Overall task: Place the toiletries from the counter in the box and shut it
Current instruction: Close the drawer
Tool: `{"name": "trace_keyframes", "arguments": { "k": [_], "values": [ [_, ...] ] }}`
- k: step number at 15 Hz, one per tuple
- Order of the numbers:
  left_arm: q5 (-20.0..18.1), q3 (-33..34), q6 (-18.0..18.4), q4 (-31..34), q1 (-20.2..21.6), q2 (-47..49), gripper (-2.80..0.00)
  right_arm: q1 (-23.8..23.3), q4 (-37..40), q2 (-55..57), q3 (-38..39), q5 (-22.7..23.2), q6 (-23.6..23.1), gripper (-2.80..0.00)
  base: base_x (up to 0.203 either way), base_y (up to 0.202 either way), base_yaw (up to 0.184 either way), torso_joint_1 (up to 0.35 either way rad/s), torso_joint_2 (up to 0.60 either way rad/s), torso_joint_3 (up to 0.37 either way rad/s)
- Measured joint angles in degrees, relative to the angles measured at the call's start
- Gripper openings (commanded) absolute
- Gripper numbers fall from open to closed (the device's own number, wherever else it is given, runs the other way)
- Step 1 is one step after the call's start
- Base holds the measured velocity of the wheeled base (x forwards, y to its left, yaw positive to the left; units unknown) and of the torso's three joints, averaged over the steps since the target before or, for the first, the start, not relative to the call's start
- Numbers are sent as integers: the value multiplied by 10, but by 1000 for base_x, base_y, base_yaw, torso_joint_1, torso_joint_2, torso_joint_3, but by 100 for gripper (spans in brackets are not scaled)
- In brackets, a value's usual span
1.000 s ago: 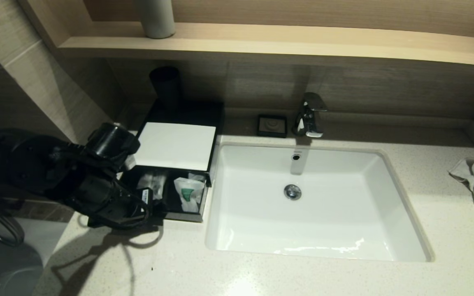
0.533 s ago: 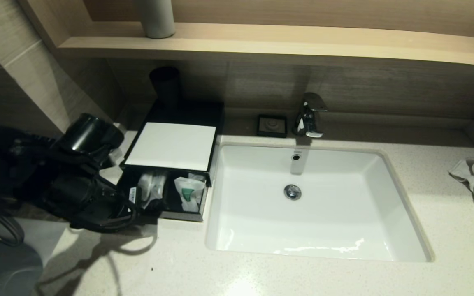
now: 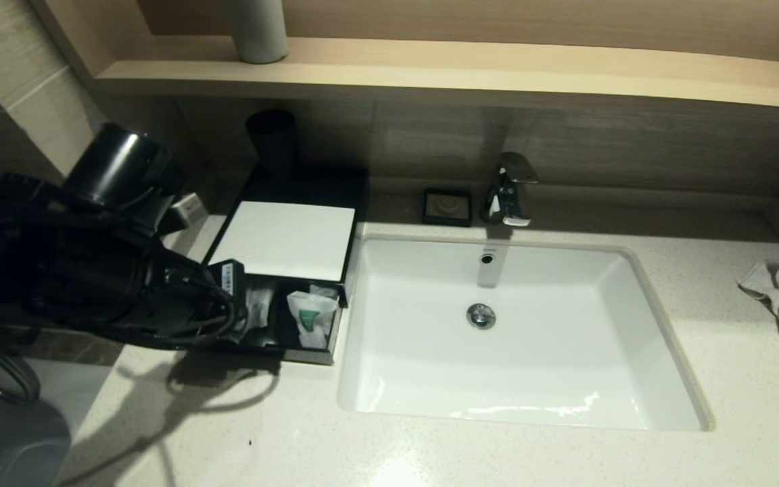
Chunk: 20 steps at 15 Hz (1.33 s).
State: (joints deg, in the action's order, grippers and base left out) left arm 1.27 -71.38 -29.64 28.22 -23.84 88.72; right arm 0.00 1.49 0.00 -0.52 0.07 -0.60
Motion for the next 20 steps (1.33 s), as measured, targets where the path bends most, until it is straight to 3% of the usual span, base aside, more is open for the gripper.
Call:
{"name": "trace_keyframes", "arguments": {
  "k": [6,17,20],
  "values": [
    [3,-72,-16,8,-39,74,-280,0,0,0,0,0,0,-280,0,0,0,0,0,0],
    [4,-105,-39,8,-94,129,-280,0,0,0,0,0,0,-280,0,0,0,0,0,0],
    [28,-101,-42,7,-96,135,-280,0,0,0,0,0,0,-280,0,0,0,0,0,0]
  ]
}}
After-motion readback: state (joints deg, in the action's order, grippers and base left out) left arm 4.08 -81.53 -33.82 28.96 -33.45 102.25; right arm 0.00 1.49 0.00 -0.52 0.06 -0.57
